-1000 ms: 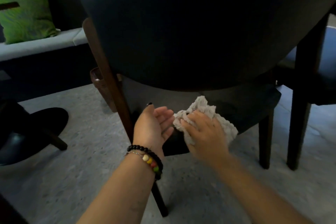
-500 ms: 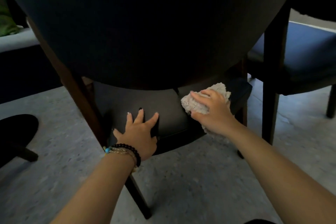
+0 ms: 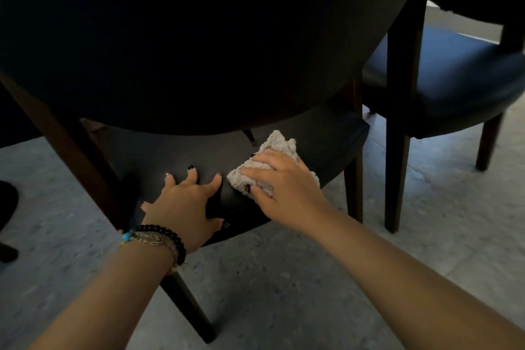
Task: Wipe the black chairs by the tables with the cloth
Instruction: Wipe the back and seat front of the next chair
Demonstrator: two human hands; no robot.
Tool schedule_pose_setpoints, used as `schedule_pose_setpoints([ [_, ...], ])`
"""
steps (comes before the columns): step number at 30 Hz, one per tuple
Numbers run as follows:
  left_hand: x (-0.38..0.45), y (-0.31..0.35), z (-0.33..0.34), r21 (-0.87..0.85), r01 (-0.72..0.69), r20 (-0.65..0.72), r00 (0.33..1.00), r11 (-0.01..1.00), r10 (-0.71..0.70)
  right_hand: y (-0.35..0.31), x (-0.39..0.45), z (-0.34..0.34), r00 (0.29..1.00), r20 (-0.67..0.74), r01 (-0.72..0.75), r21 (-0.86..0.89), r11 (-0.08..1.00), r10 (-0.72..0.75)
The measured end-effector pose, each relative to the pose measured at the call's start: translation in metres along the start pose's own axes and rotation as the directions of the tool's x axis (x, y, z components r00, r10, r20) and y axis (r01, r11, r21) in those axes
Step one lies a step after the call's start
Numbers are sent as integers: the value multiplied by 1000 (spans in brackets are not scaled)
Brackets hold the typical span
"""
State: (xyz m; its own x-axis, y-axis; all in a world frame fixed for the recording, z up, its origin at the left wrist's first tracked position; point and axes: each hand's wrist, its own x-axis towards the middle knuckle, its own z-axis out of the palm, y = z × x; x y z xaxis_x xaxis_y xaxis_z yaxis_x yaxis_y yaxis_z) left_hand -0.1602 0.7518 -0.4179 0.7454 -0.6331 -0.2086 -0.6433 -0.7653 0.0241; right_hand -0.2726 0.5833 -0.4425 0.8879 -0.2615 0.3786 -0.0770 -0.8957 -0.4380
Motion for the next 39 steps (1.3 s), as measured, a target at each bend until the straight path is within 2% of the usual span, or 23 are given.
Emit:
schedule_pose_setpoints([
  [4,-1,0,2,17,-1,-30,1000,1000,2,11,5,-9,999,-21,46,-26,999,-47],
  [6,-2,1,2,14,-4,-30,1000,1000,5,33,11,-24,997,-77,18,-93,995,-25],
  [8,-4,2,1,19,-6,-22,1000,1000,7,61,19,-45,978,-163,-158,-146,977,134],
  [9,-5,3,1,22,-8,-15,1000,1000,8,77,22,-56,942,-213,-289,-109,951,261],
  [11,-6,3,0,33,-12,4,1000,999,12,101,27,-70,831,-253,-489,93,867,496],
  [12,-6,4,-1,41,-14,12,1000,999,14,108,30,-71,795,-234,-536,162,828,560],
  [14,-6,5,-2,49,-13,21,1000,999,12,109,33,-65,777,-180,-572,198,796,603],
  [18,-2,6,-4,64,-18,30,999,998,16,89,22,-48,815,-254,-474,225,851,521],
  [20,0,5,-3,62,-16,29,999,998,14,63,4,-35,898,-312,-275,155,949,311],
  [22,1,5,-2,59,-12,18,1000,998,11,43,-16,-14,951,-289,-85,86,993,106],
  [25,1,4,-2,56,-17,8,1000,998,17,42,-27,-6,985,-135,-90,146,985,110],
  [28,-1,3,-2,67,-30,-4,1000,997,31,76,-7,-36,979,-199,-67,-66,996,53],
  [29,-3,3,-1,69,-32,-7,999,997,33,89,3,-49,961,-252,-137,-81,987,113],
  [30,-5,3,0,73,-33,-12,999,997,34,99,12,-60,922,-291,-273,-23,962,255],
  [32,-10,2,2,84,-36,-21,999,996,38,126,23,-70,751,-256,-575,201,793,609],
  [33,-12,2,3,92,-41,-24,999,995,43,138,26,-70,657,-192,-659,322,680,729],
  [35,-13,2,3,102,-50,-22,998,994,52,150,30,-67,543,-112,-687,512,516,833],
  [38,-12,3,-2,85,-53,5,999,995,53,145,34,-64,433,-115,-601,702,382,894],
  [39,-11,4,-3,76,-53,16,999,996,52,142,33,-64,363,-66,-554,787,272,929],
])
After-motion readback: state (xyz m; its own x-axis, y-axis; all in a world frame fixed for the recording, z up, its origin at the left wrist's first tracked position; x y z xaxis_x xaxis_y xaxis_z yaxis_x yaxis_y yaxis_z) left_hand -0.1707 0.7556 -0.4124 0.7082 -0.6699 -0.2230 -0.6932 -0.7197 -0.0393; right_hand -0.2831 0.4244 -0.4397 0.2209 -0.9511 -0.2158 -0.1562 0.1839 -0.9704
